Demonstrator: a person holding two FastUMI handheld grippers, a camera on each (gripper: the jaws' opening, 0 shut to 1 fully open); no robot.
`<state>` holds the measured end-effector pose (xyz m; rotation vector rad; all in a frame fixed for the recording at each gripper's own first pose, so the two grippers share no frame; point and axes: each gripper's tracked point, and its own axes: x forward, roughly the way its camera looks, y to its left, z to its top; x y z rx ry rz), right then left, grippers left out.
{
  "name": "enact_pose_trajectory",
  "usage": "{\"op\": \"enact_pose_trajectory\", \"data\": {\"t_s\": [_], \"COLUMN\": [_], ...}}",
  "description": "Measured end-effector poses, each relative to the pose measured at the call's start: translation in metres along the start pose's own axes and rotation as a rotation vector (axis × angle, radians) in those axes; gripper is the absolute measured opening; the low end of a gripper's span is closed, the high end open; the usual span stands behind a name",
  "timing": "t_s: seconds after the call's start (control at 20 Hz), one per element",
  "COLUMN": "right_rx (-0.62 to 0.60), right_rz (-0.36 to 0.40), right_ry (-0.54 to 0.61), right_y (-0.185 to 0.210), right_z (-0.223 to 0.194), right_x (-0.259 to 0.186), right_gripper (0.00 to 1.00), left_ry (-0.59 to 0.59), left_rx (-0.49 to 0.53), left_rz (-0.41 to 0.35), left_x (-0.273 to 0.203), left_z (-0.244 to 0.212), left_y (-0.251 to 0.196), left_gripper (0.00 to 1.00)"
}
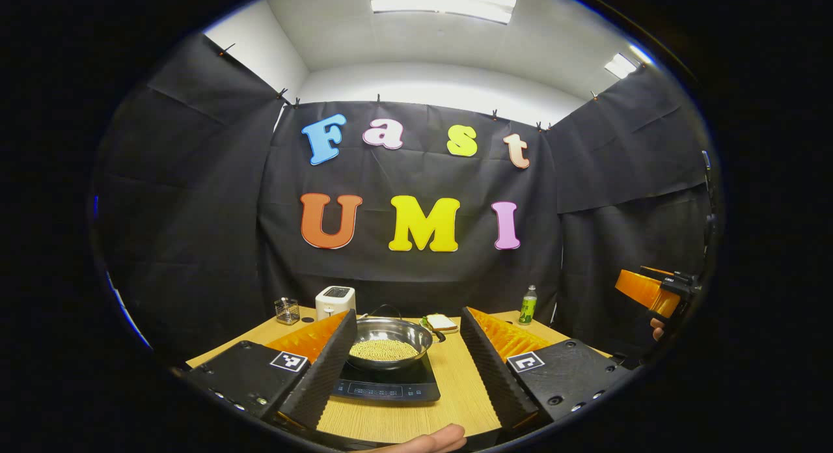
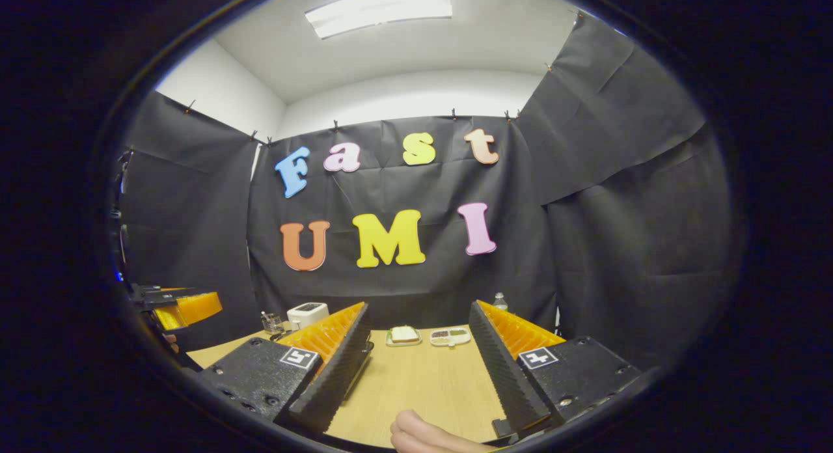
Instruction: First push the handle of the pot to place it horizontally, then grasp the pot with both hands and set it on the induction cooktop.
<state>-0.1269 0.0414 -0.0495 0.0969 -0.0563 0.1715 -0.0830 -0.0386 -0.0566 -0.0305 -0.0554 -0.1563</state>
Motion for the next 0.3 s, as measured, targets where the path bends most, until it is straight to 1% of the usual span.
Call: {"op": "enact_pose_trajectory", "data": {"t_s": [0.15,0.3], "right_rx": [0.000,0.024], "right_rz": [0.011,0.004], "right_ry": [0.001,0.001], "right_y": [-0.0017,-0.0086], "right_z": [0.0008,0.0015], "right_x": [-0.0017,0.0005], "right_gripper": [0.95,0.95], "left_ry": [-0.009,-0.016], "left_rx": [-0.006,0.001], "left_rz": [-0.009,-0.010], "left_x": [-0.0007,-0.0012], "left_z": [0.0015,0.0010], "left_y": [-0.0006,-0.0010], "left_gripper": [0.95,0.95]}}
